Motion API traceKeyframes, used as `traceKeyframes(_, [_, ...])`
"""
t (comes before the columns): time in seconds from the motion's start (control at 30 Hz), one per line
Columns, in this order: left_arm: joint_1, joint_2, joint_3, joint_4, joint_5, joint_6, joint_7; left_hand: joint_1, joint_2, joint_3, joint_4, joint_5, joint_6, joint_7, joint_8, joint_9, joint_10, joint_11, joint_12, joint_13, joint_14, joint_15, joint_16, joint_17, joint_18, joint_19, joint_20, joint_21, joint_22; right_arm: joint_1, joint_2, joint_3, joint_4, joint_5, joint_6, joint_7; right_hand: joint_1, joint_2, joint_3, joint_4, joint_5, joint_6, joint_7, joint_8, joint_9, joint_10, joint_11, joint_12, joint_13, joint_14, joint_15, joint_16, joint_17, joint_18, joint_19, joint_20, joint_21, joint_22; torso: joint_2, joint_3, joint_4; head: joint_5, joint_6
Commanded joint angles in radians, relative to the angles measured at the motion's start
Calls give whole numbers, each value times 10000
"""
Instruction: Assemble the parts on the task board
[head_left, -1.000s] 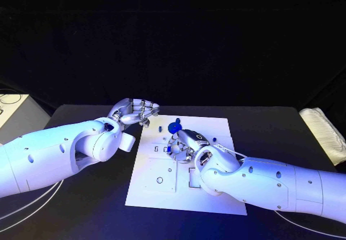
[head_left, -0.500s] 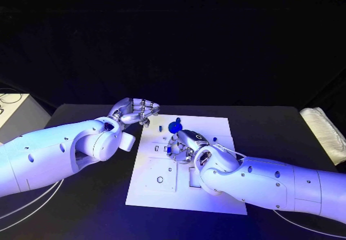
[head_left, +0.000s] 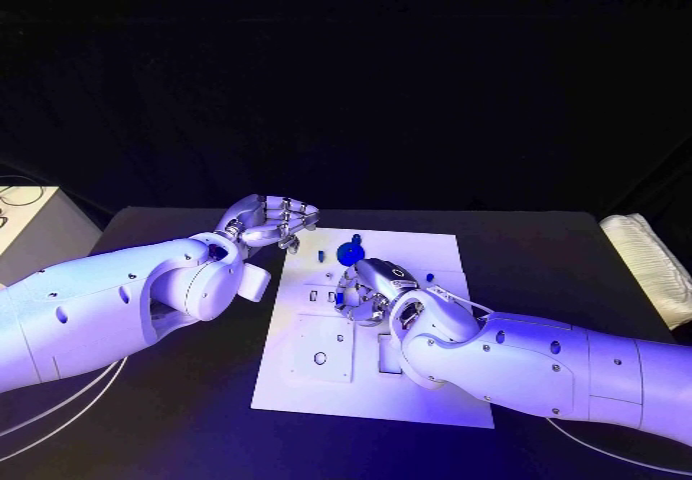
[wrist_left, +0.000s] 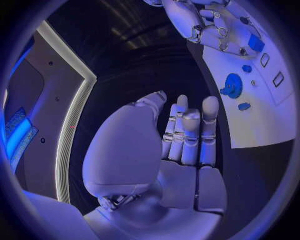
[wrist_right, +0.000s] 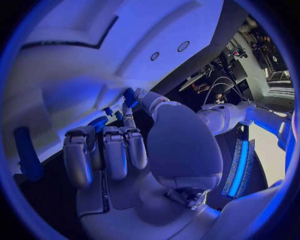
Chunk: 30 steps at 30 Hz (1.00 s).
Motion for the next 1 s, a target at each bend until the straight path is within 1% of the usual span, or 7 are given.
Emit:
traceKeyframes(0.03, [2, 5, 6, 12, -31, 155, 36, -26, 93, -12, 67, -23, -84, 17, 52, 9, -42, 0, 34, 16, -63, 40, -2, -2, -59, -7, 18, 49, 16, -17, 1, -12, -20, -101, 240, 108, -97, -39, -59, 14, 54, -79, -1, -57, -12, 777, 103, -57, 2369, 1026, 68, 43, 2635, -68, 1047, 90, 22, 2629, 2, 1, 4, -11, 2])
traceKeyframes(0.17, [2, 3, 6, 11, -31, 154, 35, -34, 93, -15, 71, -24, -92, 20, 53, 10, -55, 4, 44, 22, -62, 43, 5, 5, -61, -5, 21, 55, 25, -17, 10, -13, -40, -80, 304, 131, -115, -64, -63, 14, 55, -119, 15, -74, -25, 761, 116, -75, 2354, 1026, 78, 43, 2635, -68, 1047, 97, 22, 2629, -1, 2, 4, -27, -4])
traceKeyframes(0.37, [3, -12, 6, 17, -31, 151, 30, -34, 93, -15, 71, -24, -92, 20, 53, 10, -55, 4, 44, 22, -62, 43, 5, 5, -61, -5, 21, 55, 25, -16, 2, -17, -51, -61, 403, 161, -254, -210, -120, 51, 56, -340, 111, -189, -106, 659, 200, -190, 2262, 1026, 147, 43, 2635, -68, 1047, 152, 22, 2629, 14, 3, 0, -20, -6])
traceKeyframes(0.6, [3, -32, 6, 19, -31, 148, 27, -51, 99, -16, 80, -24, -108, 27, 56, 12, -83, 11, 64, 34, -70, 50, 6, 2, -62, -9, 26, 63, 35, -15, -7, -19, -51, -57, 424, 191, -317, -300, -175, 72, 56, -443, 157, -248, -150, 605, 242, -250, 2215, 1026, 186, 43, 2635, -68, 1047, 188, 22, 2629, 8, 7, 10, -23, -24])
traceKeyframes(1.0, [3, -47, 6, 15, -30, 147, 23, -51, 99, -16, 80, -24, -108, 27, 56, 12, -83, 11, 64, 34, -70, 50, 6, 2, -62, -9, 26, 63, 35, -14, -11, -20, -61, -29, 260, 257, -423, -436, -333, 141, 61, -693, 249, -398, -254, 393, 329, -489, 2024, 1026, 263, 43, 2635, -68, 1047, 261, 22, 2629, 5, 8, 1, -34, -41])
